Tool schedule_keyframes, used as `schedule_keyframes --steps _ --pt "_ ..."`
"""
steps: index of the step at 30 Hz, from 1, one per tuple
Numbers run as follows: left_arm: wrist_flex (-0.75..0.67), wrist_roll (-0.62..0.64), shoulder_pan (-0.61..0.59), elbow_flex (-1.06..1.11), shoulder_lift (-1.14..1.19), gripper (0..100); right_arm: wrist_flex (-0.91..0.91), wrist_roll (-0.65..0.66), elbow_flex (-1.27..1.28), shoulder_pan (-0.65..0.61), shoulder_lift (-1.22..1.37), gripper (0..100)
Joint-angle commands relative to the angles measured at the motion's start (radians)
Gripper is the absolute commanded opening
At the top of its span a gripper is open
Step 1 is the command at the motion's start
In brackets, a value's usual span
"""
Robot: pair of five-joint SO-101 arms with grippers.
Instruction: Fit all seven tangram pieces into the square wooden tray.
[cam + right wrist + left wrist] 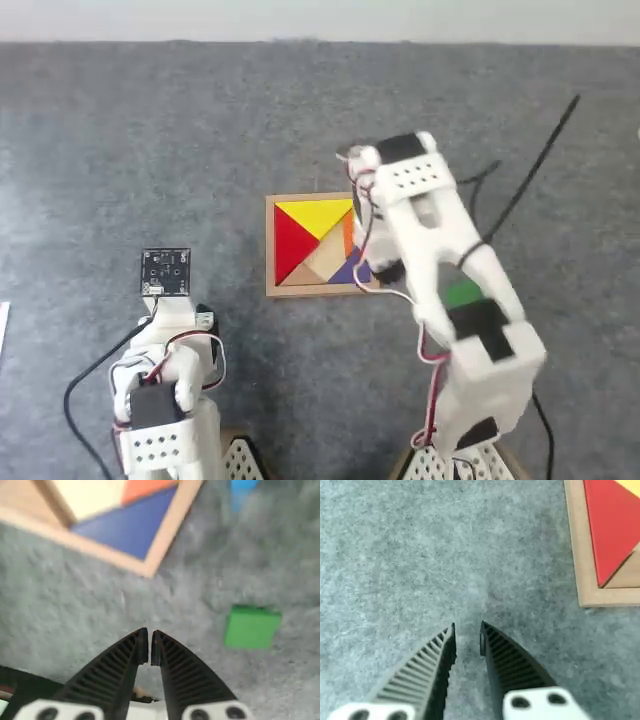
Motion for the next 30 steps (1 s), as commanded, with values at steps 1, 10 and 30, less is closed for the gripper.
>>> schedule_keyframes --steps 1,10,30 --pt "0.003 0.000 0.003 -0.012 -0.018 8 -0.097 0.048 0.184 0.073 -0.182 3.1" --pt "0.003 0.000 0.003 -0.012 -0.018 8 -0.183 0.110 0.420 0.242 -0.315 3.1" --pt "0.003 0.000 0.003 -0.012 -0.018 8 -0.177 0.407 0.417 0.363 -0.229 13.5"
